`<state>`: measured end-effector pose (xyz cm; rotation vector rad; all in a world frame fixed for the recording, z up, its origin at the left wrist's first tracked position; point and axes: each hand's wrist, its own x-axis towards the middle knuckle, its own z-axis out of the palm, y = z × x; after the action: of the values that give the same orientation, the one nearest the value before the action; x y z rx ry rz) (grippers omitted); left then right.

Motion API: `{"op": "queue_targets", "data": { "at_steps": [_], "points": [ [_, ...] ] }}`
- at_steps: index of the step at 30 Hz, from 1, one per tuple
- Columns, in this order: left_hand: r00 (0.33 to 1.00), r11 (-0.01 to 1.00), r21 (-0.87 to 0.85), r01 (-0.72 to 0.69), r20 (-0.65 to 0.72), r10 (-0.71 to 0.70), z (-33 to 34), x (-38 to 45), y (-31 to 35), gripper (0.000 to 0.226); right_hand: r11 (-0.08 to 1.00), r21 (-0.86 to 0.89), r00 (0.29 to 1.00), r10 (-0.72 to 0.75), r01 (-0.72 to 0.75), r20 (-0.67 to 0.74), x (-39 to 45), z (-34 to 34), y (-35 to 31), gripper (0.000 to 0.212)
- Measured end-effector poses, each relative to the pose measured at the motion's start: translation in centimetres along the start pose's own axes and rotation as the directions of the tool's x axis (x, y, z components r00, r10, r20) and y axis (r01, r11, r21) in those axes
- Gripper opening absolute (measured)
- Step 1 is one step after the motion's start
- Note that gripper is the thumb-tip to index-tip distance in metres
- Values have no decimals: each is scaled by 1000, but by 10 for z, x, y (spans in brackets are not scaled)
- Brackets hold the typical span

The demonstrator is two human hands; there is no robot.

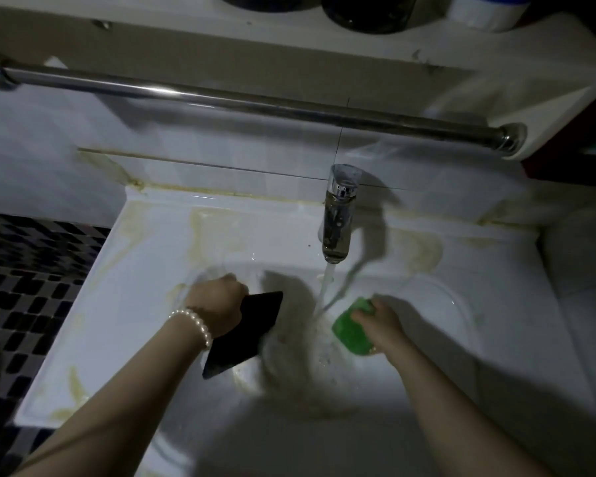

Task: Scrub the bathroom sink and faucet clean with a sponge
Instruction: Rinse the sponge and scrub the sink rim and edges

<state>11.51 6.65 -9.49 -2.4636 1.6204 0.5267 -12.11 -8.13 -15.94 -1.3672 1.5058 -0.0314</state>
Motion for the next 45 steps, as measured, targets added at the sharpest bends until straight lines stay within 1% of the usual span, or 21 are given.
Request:
{"op": "queue_targets", "data": {
  "at_steps": [2,4,5,7,9,11,13,16,18,19,21,22,25,27,29,33,36,39,42,44,45],
  "points": [
    [999,991,128,35,19,-37,7,-2,-2,28,905,-405,966,-23,130,258,-2,14,12,36],
    [995,972,219,81,33,-90,16,-5,-3,31,760,-602,896,61,244,440,-3,35,22,38],
    [992,961,252,113,20,-122,19,-7,-1,33,696,-658,882,76,287,464,-4,46,26,35],
    [989,954,272,127,-111,-100,20,-10,9,34,602,-725,892,45,336,450,1,65,29,36],
    [983,969,247,-21,-170,65,27,-9,27,37,577,-742,897,35,342,441,9,73,30,53],
    [974,963,147,-225,-2,227,45,-6,51,38,558,-752,892,42,352,449,15,77,29,64],
    [940,941,109,-319,159,300,76,7,73,39,534,-763,897,20,363,441,18,74,29,62],
    [898,917,67,-394,242,368,105,24,91,45,630,-667,882,-61,397,467,24,63,44,50],
    [852,862,102,-497,243,463,116,29,96,40,623,-648,861,-84,438,502,25,62,56,44],
    [840,832,167,-529,243,485,117,32,100,35,639,-660,892,-95,395,442,21,68,59,45],
    [856,813,271,-516,116,504,117,37,111,26,691,-646,942,-172,324,288,15,74,70,51],
    [838,788,299,-538,84,540,123,43,116,27,711,-629,947,-186,315,264,10,70,76,56],
    [817,756,345,-557,62,573,131,59,126,39,721,-594,907,-114,357,406,20,49,86,66],
    [856,797,330,-506,76,512,132,63,125,38,768,-551,920,-121,325,373,19,26,93,54],
    [875,854,211,-476,204,438,137,64,120,36,819,-499,942,-140,284,306,19,31,94,41],
    [905,934,-1,-357,248,346,147,69,120,41,858,-463,958,-105,222,266,13,34,89,28],
    [941,971,7,-241,245,232,155,66,131,34,881,-433,964,-85,190,251,10,36,87,34],
    [963,993,-45,-113,240,121,154,65,137,30,898,-399,971,-104,184,214,6,36,81,26],
    [971,995,-46,-89,220,97,157,64,134,30,863,-462,975,-136,204,175,2,32,71,28],
    [973,994,-24,-105,205,108,156,61,129,29,904,-369,976,-205,218,75,-5,31,55,12],
    [976,995,-20,-96,192,99,153,59,127,29,944,-260,977,-212,202,-14,-11,30,44,9]
  ]
}}
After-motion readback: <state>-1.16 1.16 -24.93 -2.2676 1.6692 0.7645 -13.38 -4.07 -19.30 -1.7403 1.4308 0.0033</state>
